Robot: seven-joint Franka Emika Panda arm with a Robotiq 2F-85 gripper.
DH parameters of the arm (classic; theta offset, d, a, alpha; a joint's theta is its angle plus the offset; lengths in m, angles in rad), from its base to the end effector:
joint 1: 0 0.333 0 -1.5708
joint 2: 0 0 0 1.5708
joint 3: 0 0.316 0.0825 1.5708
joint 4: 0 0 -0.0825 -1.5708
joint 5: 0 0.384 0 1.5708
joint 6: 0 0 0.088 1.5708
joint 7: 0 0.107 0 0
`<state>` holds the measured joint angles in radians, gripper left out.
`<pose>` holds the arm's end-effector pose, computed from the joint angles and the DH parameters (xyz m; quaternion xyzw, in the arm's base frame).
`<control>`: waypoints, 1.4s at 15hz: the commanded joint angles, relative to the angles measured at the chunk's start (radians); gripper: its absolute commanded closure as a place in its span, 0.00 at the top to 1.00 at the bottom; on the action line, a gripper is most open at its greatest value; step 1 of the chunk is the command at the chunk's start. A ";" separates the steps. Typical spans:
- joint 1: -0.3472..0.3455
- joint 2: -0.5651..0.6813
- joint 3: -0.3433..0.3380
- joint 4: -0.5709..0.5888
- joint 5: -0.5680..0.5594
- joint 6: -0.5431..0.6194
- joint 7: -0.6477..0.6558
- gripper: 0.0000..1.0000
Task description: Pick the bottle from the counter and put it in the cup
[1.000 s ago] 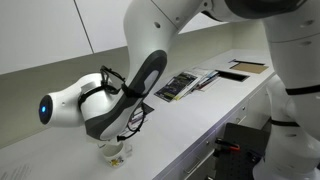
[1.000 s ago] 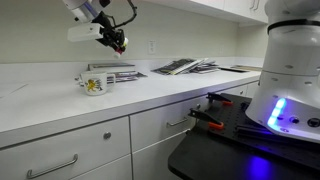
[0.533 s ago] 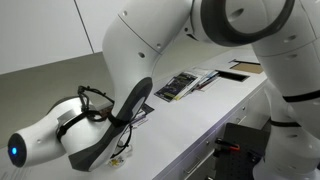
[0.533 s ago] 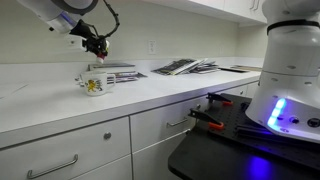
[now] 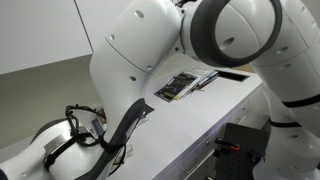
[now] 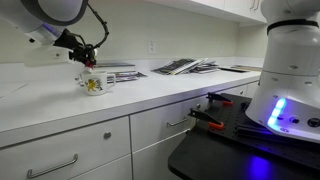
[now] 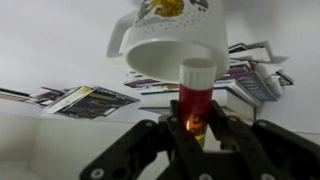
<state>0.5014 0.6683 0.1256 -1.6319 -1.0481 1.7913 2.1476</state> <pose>0.5780 0.3158 0.2281 0.7767 -0.4285 0.3640 0.2840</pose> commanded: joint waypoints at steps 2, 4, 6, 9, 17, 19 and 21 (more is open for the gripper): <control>0.001 0.023 0.016 0.027 0.007 -0.020 -0.044 0.08; -0.011 0.019 0.026 0.018 0.029 -0.004 -0.054 0.58; -0.018 0.009 0.030 0.010 0.045 0.013 -0.064 0.65; -0.041 -0.031 0.045 -0.016 0.083 0.057 -0.067 0.90; -0.165 -0.257 0.048 -0.209 0.495 0.270 -0.243 1.00; -0.178 -0.311 0.030 -0.279 0.544 0.330 -0.246 1.00; -0.177 -0.359 0.011 -0.347 0.531 0.376 -0.238 1.00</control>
